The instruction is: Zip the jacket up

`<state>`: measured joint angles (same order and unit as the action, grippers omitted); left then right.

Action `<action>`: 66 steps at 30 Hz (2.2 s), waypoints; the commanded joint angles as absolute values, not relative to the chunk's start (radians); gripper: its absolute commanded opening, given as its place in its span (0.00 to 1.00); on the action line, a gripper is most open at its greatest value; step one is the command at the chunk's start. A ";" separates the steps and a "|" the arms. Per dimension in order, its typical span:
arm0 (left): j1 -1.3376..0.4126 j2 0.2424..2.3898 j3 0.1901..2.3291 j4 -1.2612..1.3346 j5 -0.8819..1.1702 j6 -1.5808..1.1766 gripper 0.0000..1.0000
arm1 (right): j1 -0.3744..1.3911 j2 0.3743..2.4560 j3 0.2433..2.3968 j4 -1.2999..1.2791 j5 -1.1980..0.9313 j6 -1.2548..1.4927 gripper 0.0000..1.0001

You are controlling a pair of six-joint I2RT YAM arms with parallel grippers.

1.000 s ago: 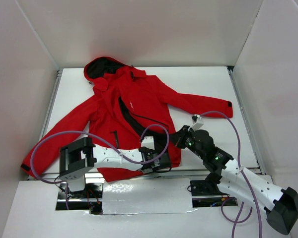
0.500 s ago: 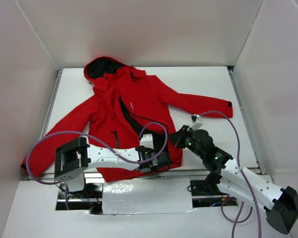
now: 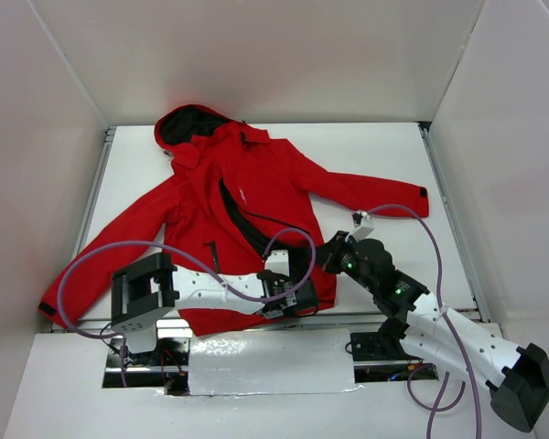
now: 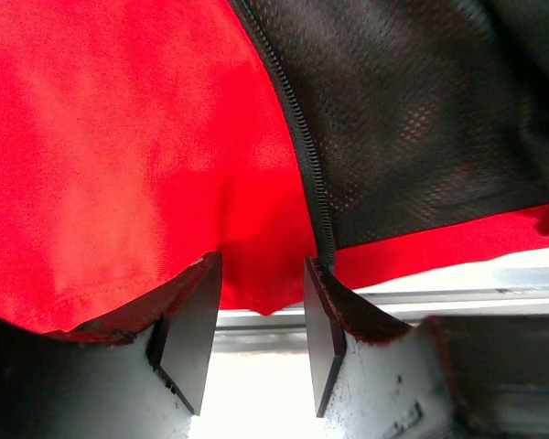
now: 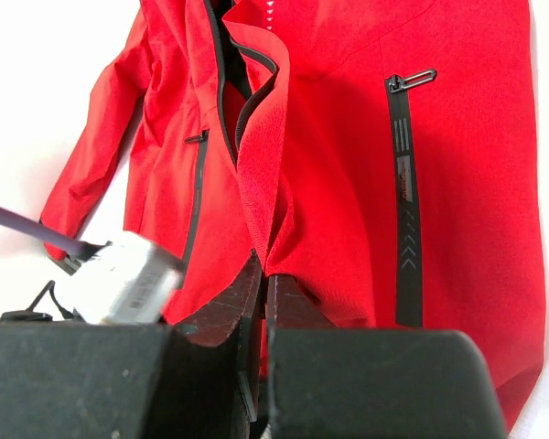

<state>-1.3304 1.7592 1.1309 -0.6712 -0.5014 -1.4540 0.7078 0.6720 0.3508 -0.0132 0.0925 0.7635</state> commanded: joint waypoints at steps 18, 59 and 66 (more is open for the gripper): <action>-1.335 1.858 1.192 -0.704 -0.476 -1.431 0.41 | 0.695 0.661 0.357 0.023 0.095 0.742 0.00; -1.339 1.741 1.184 -0.736 -0.540 -1.433 0.28 | 0.692 0.670 0.353 0.032 0.081 0.742 0.00; -1.341 1.730 1.174 -0.720 -0.538 -1.428 0.10 | 0.692 0.672 0.351 0.037 0.077 0.744 0.00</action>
<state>-1.3342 1.7702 1.1820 -0.7292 -0.5194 -1.4422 0.6994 0.6720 0.3508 -0.0105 0.0803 0.7605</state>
